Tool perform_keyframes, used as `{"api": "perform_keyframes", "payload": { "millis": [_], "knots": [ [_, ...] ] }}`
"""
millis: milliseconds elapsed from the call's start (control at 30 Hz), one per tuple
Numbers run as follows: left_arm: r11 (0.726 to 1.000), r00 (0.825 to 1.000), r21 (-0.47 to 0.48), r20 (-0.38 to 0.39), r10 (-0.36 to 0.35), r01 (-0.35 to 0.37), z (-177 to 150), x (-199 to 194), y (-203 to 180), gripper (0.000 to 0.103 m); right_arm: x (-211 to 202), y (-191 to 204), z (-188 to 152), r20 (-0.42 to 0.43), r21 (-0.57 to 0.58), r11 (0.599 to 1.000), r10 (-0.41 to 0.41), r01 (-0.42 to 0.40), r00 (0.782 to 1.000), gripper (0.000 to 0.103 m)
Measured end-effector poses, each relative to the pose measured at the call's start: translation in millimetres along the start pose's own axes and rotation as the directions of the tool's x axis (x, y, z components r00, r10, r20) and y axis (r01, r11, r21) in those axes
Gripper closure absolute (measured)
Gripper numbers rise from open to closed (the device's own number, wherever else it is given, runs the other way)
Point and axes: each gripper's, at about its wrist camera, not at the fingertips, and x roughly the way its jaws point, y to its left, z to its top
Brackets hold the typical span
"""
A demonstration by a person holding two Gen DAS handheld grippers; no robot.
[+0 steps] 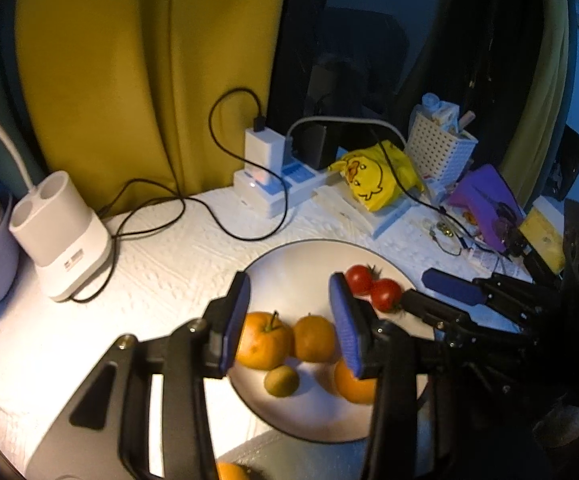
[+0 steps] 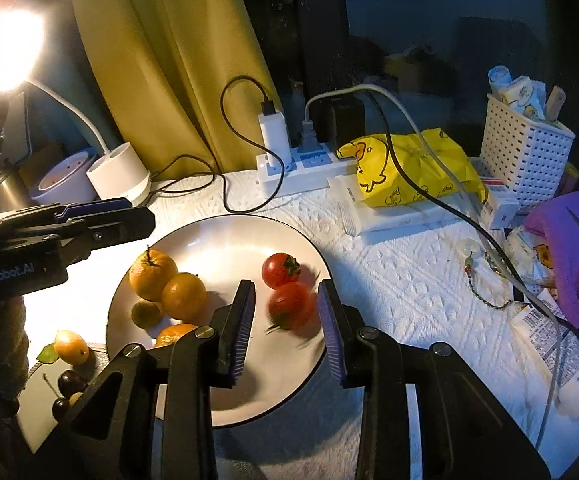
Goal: Organize fruits
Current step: 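Open the left gripper to drop the orange while the right gripper drops the tomato into the bowl, then move both open grippers back to the fruit on the board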
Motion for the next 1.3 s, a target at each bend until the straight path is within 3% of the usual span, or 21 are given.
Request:
{"api": "perform_keyframes", "payload": {
  "millis": [400,1300],
  "knots": [
    [1.000,0.999,-0.012,0.050,-0.002,0.003,-13,-43,4,0.060,-30,29,-1,0.028,-0.035,0.999,0.012,-0.011,1.000,0.068],
    [0.997,0.996,-0.081,0.089,0.010,-0.003,-85,-116,20,0.060,-84,87,-37,0.036,-0.112,0.994,0.021,-0.017,0.999,0.068]
  ]
}}
